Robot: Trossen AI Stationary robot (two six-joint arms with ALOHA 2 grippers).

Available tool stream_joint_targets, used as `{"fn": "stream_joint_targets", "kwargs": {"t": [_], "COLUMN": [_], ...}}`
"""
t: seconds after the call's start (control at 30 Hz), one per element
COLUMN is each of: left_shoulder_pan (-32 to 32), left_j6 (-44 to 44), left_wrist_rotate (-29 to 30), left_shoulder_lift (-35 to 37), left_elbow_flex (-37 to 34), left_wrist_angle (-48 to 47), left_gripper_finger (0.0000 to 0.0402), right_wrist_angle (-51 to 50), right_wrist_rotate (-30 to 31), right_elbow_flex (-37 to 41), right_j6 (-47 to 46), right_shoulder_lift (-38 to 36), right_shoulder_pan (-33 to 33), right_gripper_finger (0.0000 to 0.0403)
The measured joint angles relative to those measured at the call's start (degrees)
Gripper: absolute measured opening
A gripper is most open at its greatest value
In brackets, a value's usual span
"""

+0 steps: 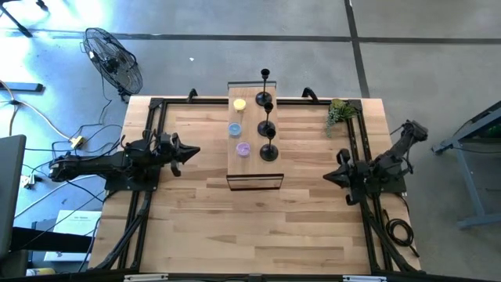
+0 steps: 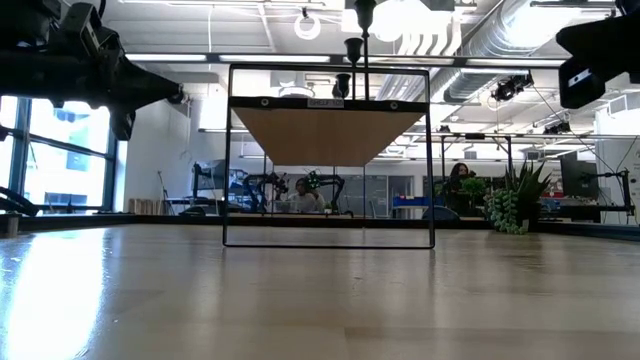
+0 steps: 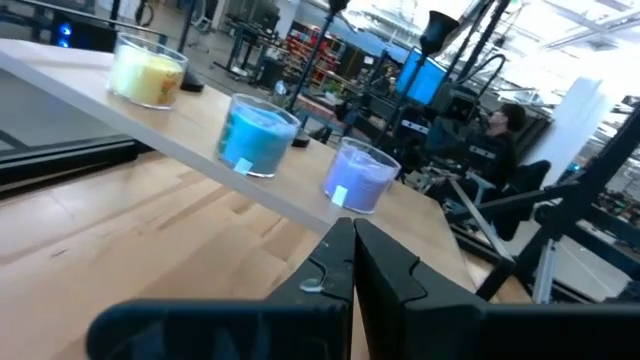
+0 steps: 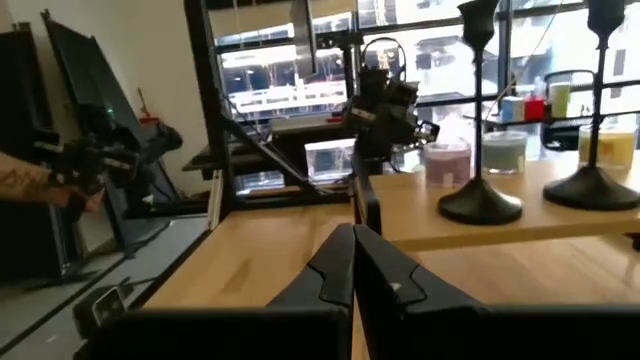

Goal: Pick & Place candle stick holders
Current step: Return to Home Position

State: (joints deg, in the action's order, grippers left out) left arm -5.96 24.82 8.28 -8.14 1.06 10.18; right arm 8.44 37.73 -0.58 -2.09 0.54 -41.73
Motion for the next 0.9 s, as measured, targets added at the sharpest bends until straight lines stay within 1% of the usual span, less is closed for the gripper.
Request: {"fn": "stream_joint_targets", "kwargs": {"t": [0.13, 0.3, 0.43, 0.63, 0.83, 0.9], "left_shoulder_pan": [0.0, 0.0, 0.0, 0.0, 0.0, 0.0], "left_j6": [0.0, 0.4, 0.7, 0.5, -1.5, -1.4], "left_wrist_rotate": [1.6, 1.6, 1.6, 1.3, 1.3, -0.2], "left_shoulder_lift": [0.0, 0.0, 0.0, 0.0, 0.0, 0.0], "left_elbow_flex": [0.0, 0.0, 0.0, 0.0, 0.0, 0.0], "left_wrist_angle": [-0.3, -0.4, -0.5, -0.5, 0.4, 0.4], "left_gripper_finger": [0.0000, 0.0000, 0.0000, 0.0000, 0.0000, 0.0000], "right_wrist_angle": [0.1, 0.0, -0.5, -2.6, -2.7, -2.8], "right_wrist_rotate": [-6.4, -13.4, -14.6, -21.6, -26.8, -29.5], "right_elbow_flex": [0.0, 0.0, 0.0, 0.0, 0.0, 0.0], "right_j6": [0.9, 0.5, 0.5, -1.8, -3.3, -4.7], "right_shoulder_lift": [0.0, 0.0, 0.2, 0.2, 0.3, 0.3], "right_shoulder_pan": [6.1, 13.7, 19.1, 26.3, 31.9, 33.3], "right_gripper_finger": [0.0000, 0.0000, 0.0000, 0.0000, 0.0000, 0.0000]}}
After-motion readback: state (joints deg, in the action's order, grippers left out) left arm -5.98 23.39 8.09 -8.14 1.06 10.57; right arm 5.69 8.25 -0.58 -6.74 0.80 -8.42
